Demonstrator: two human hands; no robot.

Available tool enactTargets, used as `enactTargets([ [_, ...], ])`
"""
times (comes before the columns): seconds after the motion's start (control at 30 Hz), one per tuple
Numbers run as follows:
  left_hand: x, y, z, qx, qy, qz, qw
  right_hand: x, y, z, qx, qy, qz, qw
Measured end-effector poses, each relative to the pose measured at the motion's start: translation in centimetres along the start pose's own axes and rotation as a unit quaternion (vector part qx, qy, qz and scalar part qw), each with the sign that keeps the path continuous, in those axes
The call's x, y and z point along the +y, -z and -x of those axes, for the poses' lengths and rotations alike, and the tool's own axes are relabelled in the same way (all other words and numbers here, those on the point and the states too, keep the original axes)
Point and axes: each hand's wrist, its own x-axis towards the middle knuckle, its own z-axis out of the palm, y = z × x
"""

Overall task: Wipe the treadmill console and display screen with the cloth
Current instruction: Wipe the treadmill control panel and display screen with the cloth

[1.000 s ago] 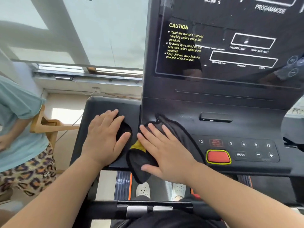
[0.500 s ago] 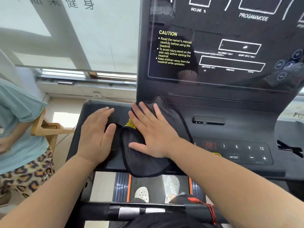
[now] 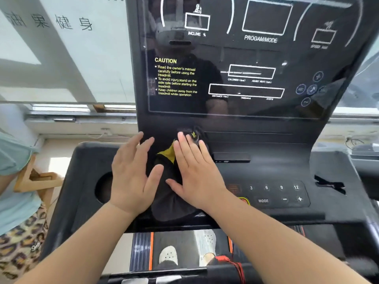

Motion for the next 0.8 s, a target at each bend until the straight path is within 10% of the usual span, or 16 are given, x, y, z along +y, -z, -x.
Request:
enactTargets([
  [0.5,-1.4,0.3,1.7,-0.003,0.063,-0.041,0.997,-0.3,1.3,-5.4,0.023,0.155,0.051,0.986],
  [0.8,-0.1,0.2,0.3,-0.001,0.060,-0.024,0.998,1.4,1.5,-1.8,0.071,0.005,0.002,0.997],
])
